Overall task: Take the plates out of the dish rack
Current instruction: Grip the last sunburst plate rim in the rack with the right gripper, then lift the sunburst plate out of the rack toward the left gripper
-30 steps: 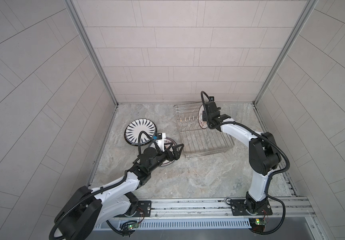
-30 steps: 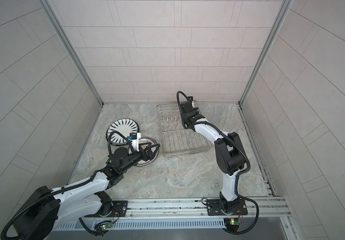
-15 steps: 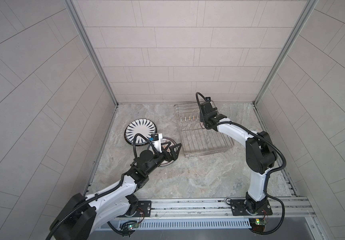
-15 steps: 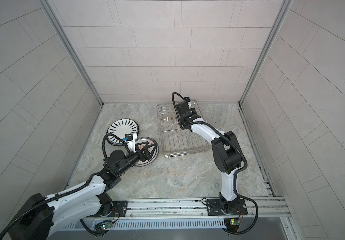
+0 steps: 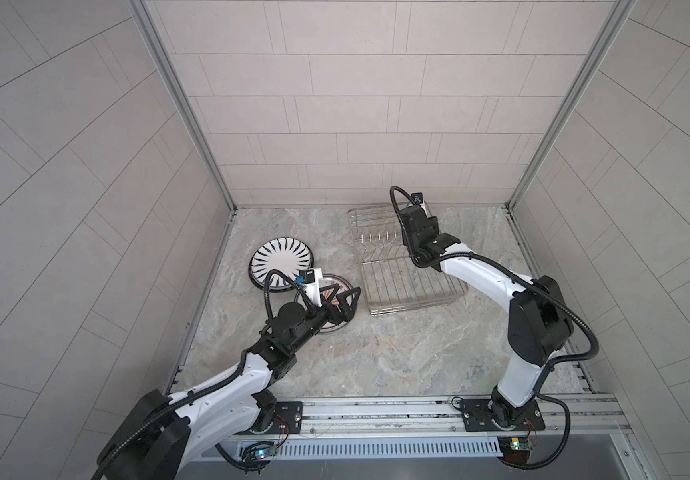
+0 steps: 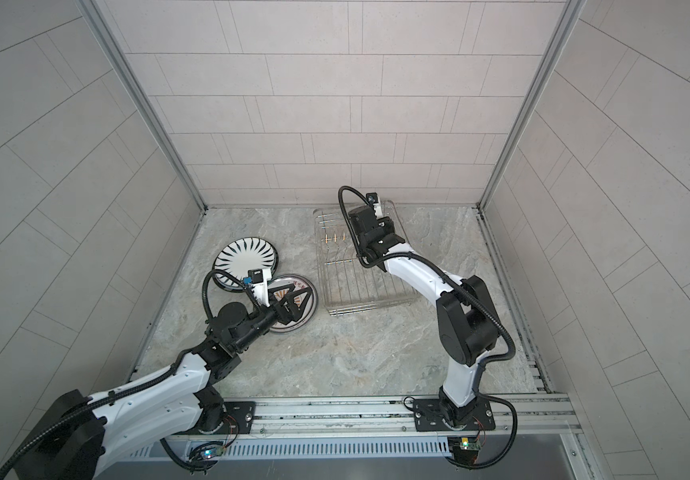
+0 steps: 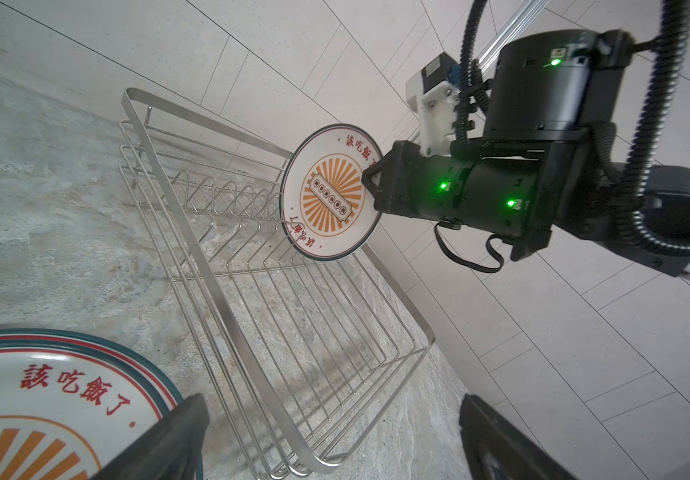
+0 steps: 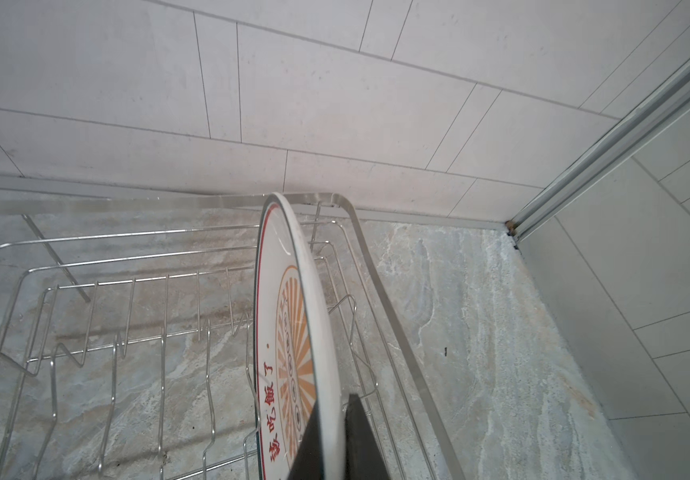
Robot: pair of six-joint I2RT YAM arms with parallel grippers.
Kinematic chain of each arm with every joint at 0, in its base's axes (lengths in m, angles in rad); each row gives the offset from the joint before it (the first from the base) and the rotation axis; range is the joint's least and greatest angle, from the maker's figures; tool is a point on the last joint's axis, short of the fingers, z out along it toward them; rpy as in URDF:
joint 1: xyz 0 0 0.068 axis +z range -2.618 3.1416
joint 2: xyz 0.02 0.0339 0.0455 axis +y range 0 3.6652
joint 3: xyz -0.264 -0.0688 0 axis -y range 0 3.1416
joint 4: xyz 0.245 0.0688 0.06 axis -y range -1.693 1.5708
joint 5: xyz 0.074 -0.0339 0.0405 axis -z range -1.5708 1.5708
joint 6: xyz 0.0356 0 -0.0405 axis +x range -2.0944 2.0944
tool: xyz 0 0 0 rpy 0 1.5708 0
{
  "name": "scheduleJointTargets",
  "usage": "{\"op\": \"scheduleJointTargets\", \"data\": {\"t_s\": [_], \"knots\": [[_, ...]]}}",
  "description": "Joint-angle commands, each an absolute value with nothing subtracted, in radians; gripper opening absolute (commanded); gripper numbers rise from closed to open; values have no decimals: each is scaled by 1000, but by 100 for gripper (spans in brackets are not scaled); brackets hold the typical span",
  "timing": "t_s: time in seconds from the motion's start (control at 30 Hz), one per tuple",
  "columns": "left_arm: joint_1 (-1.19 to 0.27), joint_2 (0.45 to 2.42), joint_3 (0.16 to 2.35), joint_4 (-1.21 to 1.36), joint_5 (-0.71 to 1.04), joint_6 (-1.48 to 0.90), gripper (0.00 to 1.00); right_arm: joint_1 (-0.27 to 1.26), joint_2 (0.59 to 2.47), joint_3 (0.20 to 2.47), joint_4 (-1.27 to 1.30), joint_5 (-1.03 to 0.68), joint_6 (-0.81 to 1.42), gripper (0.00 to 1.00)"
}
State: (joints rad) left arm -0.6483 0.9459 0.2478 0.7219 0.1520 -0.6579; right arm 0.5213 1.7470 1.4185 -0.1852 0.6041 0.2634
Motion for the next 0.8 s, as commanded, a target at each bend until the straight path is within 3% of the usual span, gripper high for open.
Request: {"op": "scheduleJointTargets", "data": {"t_s": [0.0, 0.13, 0.33, 0.77], "knots": [[-653, 932, 230, 746, 141, -662, 100, 551, 1656, 1384, -138, 721, 225, 10], [-653, 915, 229, 737, 145, -659, 100, 563, 1569, 1311, -107, 724, 224, 10], [-653, 889, 217, 726, 141, -655, 100, 560, 1381, 1155, -67, 596, 262, 10], [-653, 841, 210, 703, 175, -653, 100, 401, 1063, 892, -3, -32, 464, 10]]}}
